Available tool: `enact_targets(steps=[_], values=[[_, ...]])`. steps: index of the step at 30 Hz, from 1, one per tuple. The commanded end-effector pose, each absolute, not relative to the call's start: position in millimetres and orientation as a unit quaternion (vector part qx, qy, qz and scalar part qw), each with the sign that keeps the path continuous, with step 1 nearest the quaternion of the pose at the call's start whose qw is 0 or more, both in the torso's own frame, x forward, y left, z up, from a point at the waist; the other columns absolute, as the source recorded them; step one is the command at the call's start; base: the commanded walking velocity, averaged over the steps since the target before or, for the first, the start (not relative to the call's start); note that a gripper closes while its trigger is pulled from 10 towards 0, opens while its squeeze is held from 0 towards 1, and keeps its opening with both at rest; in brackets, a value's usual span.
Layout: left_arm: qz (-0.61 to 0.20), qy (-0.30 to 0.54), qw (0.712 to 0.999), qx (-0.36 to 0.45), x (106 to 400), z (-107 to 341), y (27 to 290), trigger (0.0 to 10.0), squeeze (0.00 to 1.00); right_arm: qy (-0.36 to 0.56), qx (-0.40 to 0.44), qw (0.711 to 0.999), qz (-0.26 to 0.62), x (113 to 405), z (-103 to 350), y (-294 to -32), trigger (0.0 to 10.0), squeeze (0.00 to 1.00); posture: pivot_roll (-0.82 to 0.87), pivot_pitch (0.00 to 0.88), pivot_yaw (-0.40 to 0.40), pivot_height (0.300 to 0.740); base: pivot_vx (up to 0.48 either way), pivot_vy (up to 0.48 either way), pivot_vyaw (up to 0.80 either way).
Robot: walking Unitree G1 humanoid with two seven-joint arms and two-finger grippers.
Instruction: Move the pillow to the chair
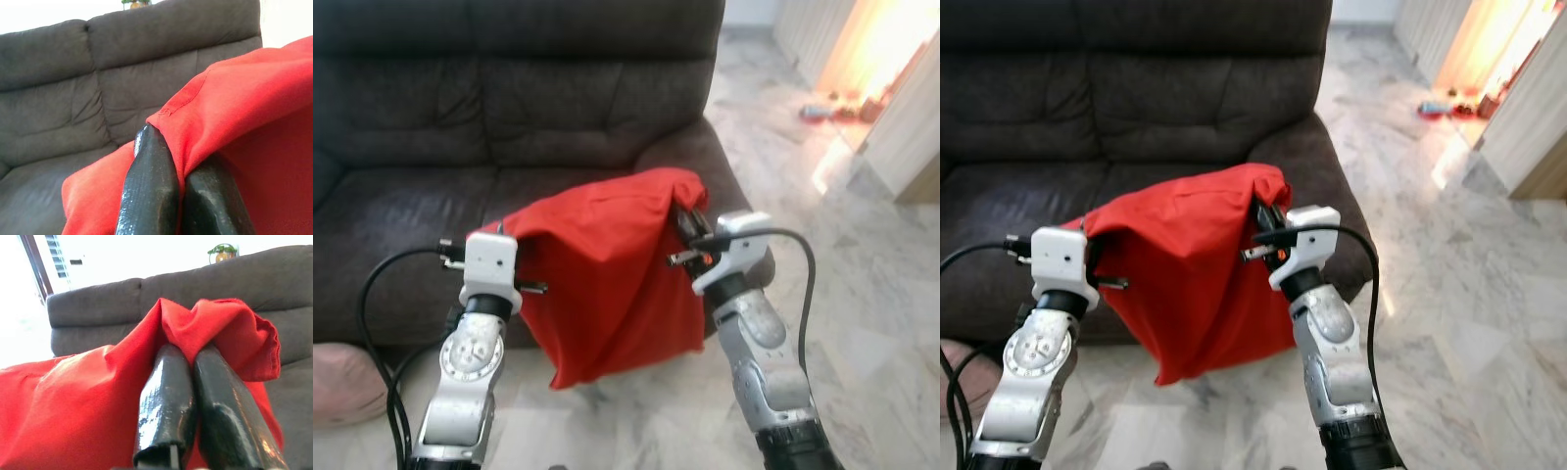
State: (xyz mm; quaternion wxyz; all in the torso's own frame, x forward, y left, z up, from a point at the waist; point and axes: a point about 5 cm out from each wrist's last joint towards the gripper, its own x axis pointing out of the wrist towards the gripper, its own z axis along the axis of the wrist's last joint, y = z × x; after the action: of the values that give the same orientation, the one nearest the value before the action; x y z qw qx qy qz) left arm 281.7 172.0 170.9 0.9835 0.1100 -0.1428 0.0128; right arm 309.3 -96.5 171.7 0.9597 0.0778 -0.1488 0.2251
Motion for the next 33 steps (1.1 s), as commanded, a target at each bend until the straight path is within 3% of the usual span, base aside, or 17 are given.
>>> enact_targets(steps=[1,17,22,33], values=[[0.008,-0.217,0.970,0.106,278.3,203.1,164.6,10.0,0.00,-0.172,0.073,0.956,0.227,308.0,181.2,-99.4,10.0,0.00,0.07,0.103,-0.018,0.740,0.311,0.000,0.00],[0.018,-0.311,0.943,0.114,273.0,269.0,163.2,10.0,0.00,-0.252,0.064,0.931,0.257,304.1,226.3,-86.8,10.0,0.00,0.07,0.098,-0.019,0.740,0.311,0.000,0.06],[0.024,-0.319,0.941,0.113,271.9,277.4,164.0,10.0,0.00,-0.258,0.069,0.928,0.262,302.2,230.4,-85.4,10.0,0.00,0.07,0.107,-0.020,0.740,0.310,0.000,0.64],[0.022,-0.318,0.941,0.113,272.3,283.7,163.0,10.0,0.00,-0.257,0.080,0.927,0.260,301.9,234.0,-85.9,10.0,0.00,0.07,0.110,-0.018,0.740,0.315,0.000,0.00]])
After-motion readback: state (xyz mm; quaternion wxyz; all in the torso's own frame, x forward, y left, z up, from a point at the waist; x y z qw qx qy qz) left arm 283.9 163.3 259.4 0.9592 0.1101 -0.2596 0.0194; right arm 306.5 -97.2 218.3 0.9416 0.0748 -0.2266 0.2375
